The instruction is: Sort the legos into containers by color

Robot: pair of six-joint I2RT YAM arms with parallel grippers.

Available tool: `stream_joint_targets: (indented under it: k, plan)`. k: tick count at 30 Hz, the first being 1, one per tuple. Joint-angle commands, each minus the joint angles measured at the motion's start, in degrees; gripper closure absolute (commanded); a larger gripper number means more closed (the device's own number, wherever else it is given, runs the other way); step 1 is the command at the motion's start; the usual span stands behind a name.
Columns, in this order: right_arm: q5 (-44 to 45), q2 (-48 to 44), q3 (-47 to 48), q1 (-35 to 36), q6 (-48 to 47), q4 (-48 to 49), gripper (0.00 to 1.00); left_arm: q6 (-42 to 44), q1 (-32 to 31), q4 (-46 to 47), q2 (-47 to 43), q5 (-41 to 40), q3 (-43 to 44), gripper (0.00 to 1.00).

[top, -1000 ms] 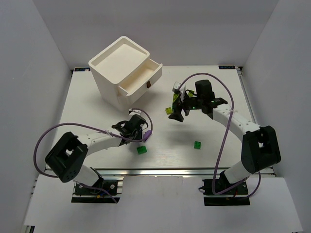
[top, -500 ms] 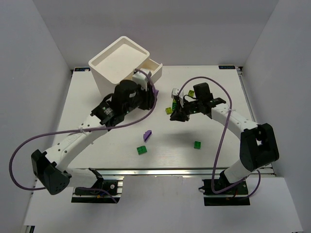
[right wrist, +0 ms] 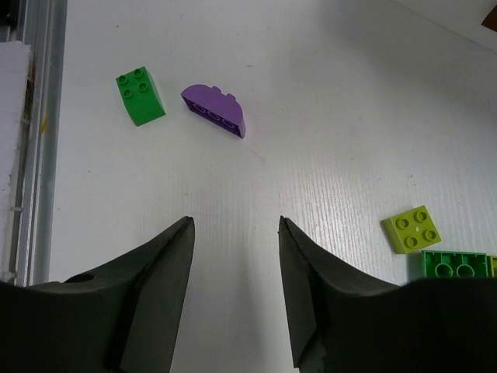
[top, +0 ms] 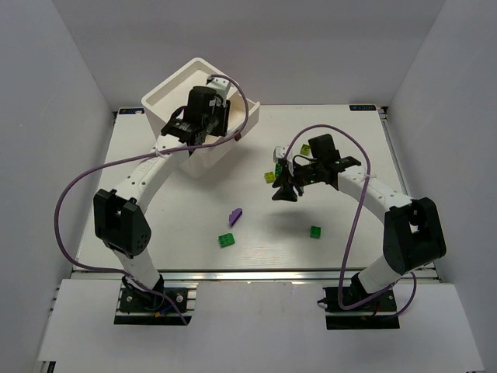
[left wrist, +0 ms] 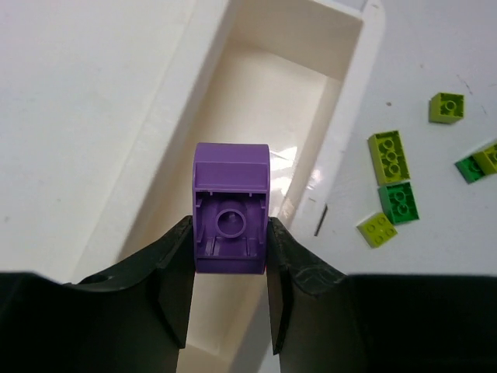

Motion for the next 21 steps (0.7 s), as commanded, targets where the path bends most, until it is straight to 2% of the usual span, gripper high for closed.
stream_joint_targets:
  k: [1,3,6,7,8,9,10,11,12,15,18,20,21]
  plan:
    - [-1.8,-0.7,0.3,0.3,-1.2,-0.4,0.46,2.4,1.1,-1.7,-0.4,-1.3,3.9,0.92]
    - [-1.9,-0.4,0.6,0.4,-2.0,-0.9,0.44,2.2,1.7,-1.6,0.1,-1.3,4.5,0.89]
    - [-2.2,0.7,1.6,0.5,-3.6,-2.8,0.36,2.3,1.7,-2.3,0.6,-0.7,4.8,0.66]
    - [-2.5,1.0,2.2,0.7,-5.3,-3.9,0.33,2.1,1.7,-2.4,0.6,-0.4,4.7,0.5]
    - [-2.6,1.4,2.5,0.6,-6.2,-4.5,0.29,2.1,1.7,-2.6,0.3,-0.2,4.4,0.43]
    - [-2.5,2.1,2.8,0.9,-7.5,-5.2,0.28,2.0,1.7,-2.7,0.0,0.1,3.8,0.38]
    - [-2.7,2.4,3.5,1.3,-10.6,-5.7,0.26,1.8,1.7,-2.4,-0.3,0.7,3.4,0.36]
    - [-2.9,3.3,3.8,1.6,-12.4,-6.7,0.25,1.7,1.7,-2.1,-1.1,1.1,3.2,0.25]
    - [-3.1,3.6,4.2,2.0,-14.5,-7.3,0.24,1.4,1.7,-2.1,-1.5,1.2,3.2,0.2]
    - [-4.1,6.4,5.8,3.5,-27.4,-11.6,0.21,0.7,1.7,-3.1,-2.3,0.7,4.9,0.14]
    - [-4.9,10.5,9.6,5.3,-41.2,-17.6,0.2,0.0,1.7,-4.9,-3.6,-0.4,8.3,0.14]
    - [-3.9,14.3,13.3,7.5,-49.4,-20.5,0.19,-1.8,1.7,-6.0,-5.2,-0.9,9.1,0.16]
    - [-3.1,15.9,14.6,8.2,-50.9,-21.9,0.19,-2.7,1.7,-6.5,-6.5,-1.1,8.9,0.23]
